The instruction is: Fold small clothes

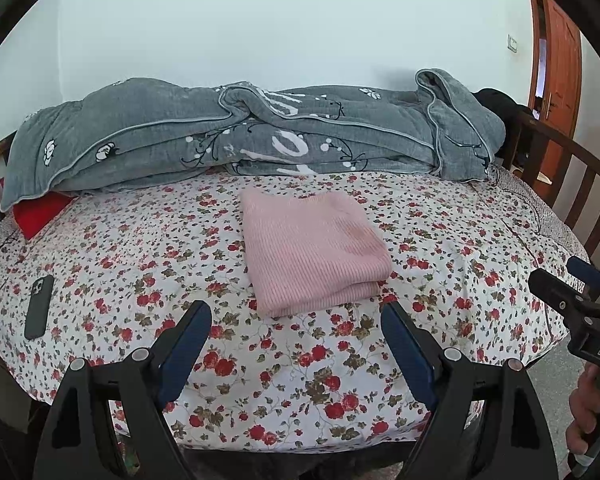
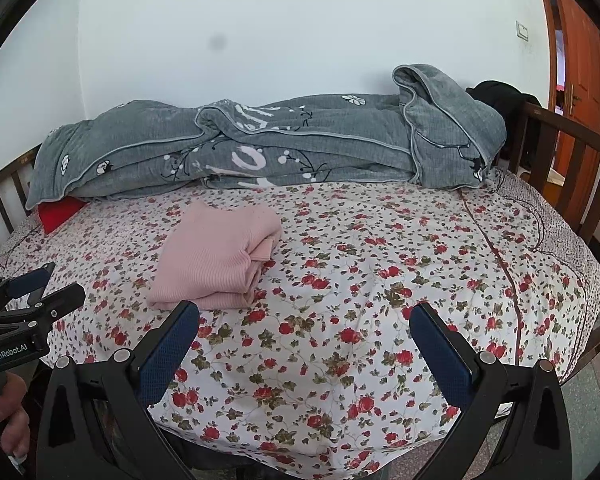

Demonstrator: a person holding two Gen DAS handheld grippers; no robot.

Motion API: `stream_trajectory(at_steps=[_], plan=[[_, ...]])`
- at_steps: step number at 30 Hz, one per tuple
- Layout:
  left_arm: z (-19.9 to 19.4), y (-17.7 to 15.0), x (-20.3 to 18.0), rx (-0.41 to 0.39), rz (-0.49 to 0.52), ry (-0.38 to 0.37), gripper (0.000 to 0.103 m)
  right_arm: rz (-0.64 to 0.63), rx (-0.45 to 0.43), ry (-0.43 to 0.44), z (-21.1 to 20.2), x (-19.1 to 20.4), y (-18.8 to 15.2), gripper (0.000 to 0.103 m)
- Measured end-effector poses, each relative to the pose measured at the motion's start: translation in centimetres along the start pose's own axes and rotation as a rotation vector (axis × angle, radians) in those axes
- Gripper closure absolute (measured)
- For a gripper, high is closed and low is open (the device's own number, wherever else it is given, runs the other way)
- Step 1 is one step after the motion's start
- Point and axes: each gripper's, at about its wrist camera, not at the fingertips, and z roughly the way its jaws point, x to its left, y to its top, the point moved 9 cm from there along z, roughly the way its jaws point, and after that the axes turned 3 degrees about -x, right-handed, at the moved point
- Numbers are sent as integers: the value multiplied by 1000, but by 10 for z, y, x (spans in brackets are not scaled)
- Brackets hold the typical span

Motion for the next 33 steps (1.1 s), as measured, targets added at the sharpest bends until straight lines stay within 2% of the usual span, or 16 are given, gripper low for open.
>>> stream_trajectory(at_steps=[33], plan=[[-4,2,1,-8,-7,-5,15,4,-6,-6,-6,3,1,0]])
